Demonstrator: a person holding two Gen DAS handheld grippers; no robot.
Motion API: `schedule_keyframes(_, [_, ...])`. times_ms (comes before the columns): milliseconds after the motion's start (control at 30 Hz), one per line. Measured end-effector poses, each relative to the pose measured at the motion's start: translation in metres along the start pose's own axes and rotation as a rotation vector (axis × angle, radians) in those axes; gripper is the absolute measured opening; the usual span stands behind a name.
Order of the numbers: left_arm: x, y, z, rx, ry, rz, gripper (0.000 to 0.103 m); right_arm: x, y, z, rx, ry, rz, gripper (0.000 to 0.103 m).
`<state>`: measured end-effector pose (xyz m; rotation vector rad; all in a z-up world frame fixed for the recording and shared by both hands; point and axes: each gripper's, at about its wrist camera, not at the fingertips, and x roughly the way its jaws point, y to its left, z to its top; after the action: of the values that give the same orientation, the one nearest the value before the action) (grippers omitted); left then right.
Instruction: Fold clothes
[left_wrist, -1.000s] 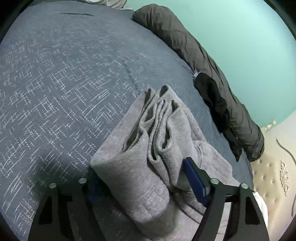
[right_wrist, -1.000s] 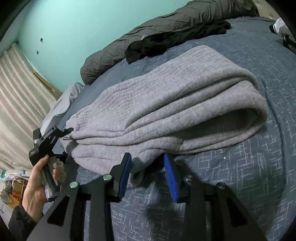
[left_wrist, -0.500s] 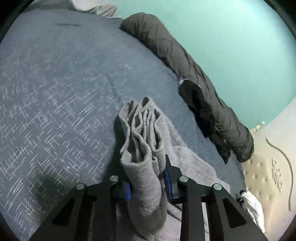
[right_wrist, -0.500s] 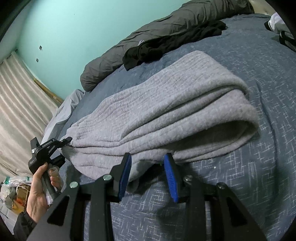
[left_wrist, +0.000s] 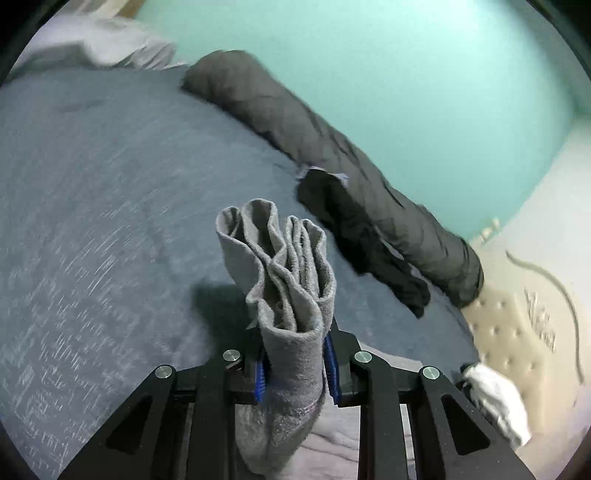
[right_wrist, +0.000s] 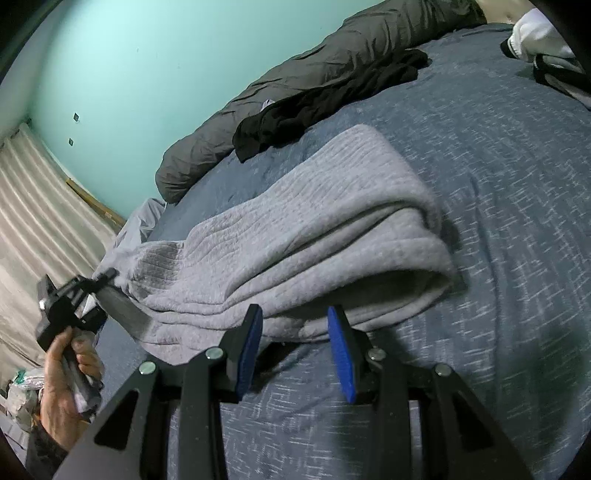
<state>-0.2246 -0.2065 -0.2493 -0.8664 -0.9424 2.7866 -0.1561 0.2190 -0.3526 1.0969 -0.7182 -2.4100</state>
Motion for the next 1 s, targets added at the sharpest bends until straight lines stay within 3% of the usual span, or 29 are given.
schedule_keyframes(233, [0.022, -0.118, 0.003, 0.161, 0.045, -0.066, 0.025, -0.022, -0.023, 0.009, 0.05, -0.034, 0.002, 0.037])
schedule_keyframes(467, [0.077, -0.238, -0.081, 0.395, 0.211, -0.128, 0.025, -0.046, -0.051, 0.018, 0.112, -0.065, -0.004, 0.037])
schedule_keyframes(600, [0.121, -0.261, -0.146, 0.487, 0.323, -0.085, 0.025, -0.057, -0.067, 0.022, 0.148, -0.082, -0.016, 0.037])
schedule_keyframes(700, [0.137, -0.261, -0.174, 0.501, 0.349, -0.05, 0.025, -0.062, -0.077, 0.024, 0.17, -0.091, -0.022, 0.037])
schedule_keyframes(1000, [0.148, -0.275, -0.189, 0.556, 0.358, 0.011, 0.03, -0.07, -0.095, 0.029, 0.214, -0.101, -0.034, 0.037])
